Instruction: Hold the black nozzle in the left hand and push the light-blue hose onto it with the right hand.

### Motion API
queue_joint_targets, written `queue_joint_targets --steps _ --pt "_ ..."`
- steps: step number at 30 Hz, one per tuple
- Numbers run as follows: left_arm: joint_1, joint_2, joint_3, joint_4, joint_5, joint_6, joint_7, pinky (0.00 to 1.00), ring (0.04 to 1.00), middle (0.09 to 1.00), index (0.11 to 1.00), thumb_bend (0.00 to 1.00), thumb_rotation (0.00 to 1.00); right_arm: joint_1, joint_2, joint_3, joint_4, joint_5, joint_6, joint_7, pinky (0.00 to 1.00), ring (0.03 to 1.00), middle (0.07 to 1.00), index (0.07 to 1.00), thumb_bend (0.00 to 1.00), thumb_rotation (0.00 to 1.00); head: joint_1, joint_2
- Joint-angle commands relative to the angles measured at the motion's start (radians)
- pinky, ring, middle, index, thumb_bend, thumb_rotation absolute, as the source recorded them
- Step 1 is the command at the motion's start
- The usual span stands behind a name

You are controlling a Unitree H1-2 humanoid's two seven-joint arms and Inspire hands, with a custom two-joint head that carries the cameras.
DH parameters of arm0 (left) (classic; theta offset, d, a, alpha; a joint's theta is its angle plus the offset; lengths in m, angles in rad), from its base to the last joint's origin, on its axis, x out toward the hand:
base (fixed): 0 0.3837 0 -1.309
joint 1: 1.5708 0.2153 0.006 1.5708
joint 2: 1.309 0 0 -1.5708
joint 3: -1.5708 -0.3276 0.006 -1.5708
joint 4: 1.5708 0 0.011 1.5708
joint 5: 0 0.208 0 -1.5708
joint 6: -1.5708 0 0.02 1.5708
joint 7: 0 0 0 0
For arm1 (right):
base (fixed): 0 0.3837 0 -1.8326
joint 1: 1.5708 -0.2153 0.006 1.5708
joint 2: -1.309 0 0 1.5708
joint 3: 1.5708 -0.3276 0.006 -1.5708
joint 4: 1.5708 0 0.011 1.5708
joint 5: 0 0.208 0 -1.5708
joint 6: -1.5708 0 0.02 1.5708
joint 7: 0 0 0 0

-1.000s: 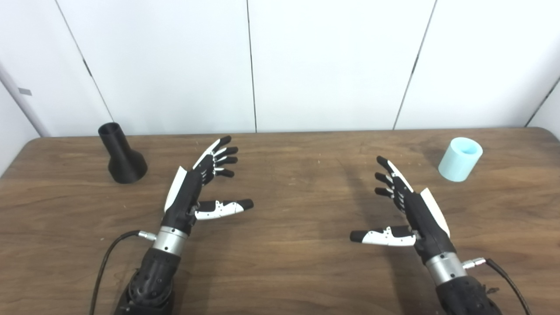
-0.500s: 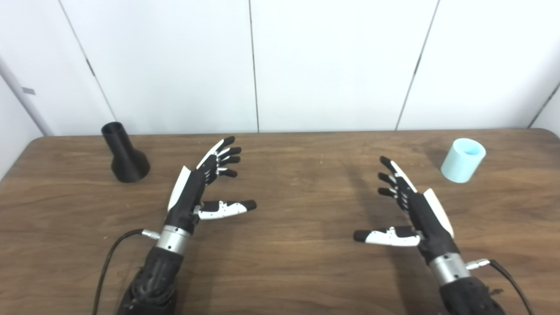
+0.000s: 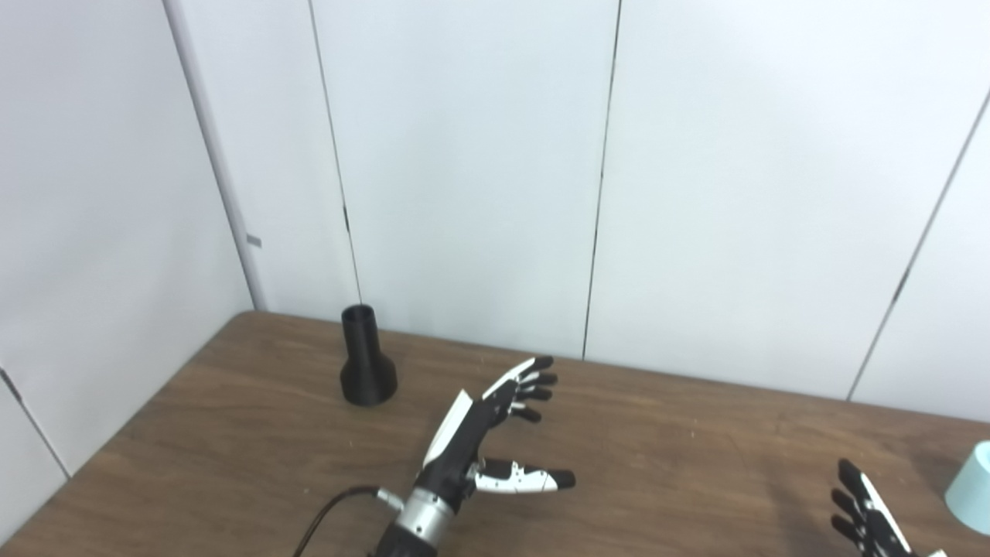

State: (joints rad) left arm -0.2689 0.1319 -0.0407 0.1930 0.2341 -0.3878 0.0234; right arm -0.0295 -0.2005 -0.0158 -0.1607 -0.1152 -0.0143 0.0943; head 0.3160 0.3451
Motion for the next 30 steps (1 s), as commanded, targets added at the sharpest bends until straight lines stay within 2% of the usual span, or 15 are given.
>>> queue_joint_targets --steps 1,4,8,12,16,18,23,30 --pt "0.028 -0.006 0.031 -0.034 -0.034 0.014 0.027 0.61 0.724 0.774 0.797 0.77 0.12 -0.035 -0.012 -0.01 -0.006 0.012 -0.069 -0.008 0.91 0.972 1.0 0.997 0.79 0.11 0.001 -0.001" --pt "0.034 -0.006 0.079 -0.098 -0.08 0.053 0.034 0.6 0.708 0.761 0.787 0.73 0.1 -0.04 -0.011 -0.014 0.003 0.02 -0.086 -0.008 0.91 0.973 1.0 0.996 0.79 0.12 0.011 -0.002" --pt "0.024 0.056 0.132 -0.176 -0.026 0.085 0.047 0.61 0.72 0.758 0.783 0.72 0.11 -0.042 -0.01 -0.014 0.009 0.014 -0.086 -0.009 0.89 0.969 1.0 1.0 0.79 0.12 0.032 -0.002" --pt "-0.001 0.117 0.174 -0.199 0.038 0.096 0.075 0.62 0.733 0.761 0.784 0.73 0.13 -0.04 -0.013 -0.016 0.007 0.023 -0.077 -0.002 0.89 0.973 1.0 1.0 0.78 0.12 0.051 -0.002" --pt "-0.036 0.179 0.211 -0.202 0.029 0.122 0.067 0.62 0.734 0.773 0.794 0.73 0.14 -0.04 -0.015 -0.012 0.003 0.022 -0.069 0.002 0.9 0.976 1.0 1.0 0.77 0.11 0.056 -0.002" --pt "-0.064 0.217 0.233 -0.173 0.028 0.12 0.074 0.65 0.756 0.789 0.801 0.75 0.18 -0.039 -0.018 -0.011 -0.002 0.019 -0.066 0.005 0.9 0.977 1.0 1.0 0.77 0.12 0.059 -0.001" --pt "-0.123 0.255 0.268 -0.212 0.15 0.203 0.139 0.68 0.803 0.822 0.808 0.76 0.18 -0.038 -0.022 -0.012 0.004 0.018 -0.073 0.006 0.92 0.979 1.0 1.0 0.76 0.12 0.06 0.0" --pt "-0.17 0.269 0.294 -0.183 0.268 0.232 0.272 0.8 0.9 0.92 0.869 0.77 0.18 -0.044 -0.018 -0.014 0.008 0.03 -0.075 0.006 0.92 0.982 1.0 1.0 0.75 0.12 0.06 0.005"
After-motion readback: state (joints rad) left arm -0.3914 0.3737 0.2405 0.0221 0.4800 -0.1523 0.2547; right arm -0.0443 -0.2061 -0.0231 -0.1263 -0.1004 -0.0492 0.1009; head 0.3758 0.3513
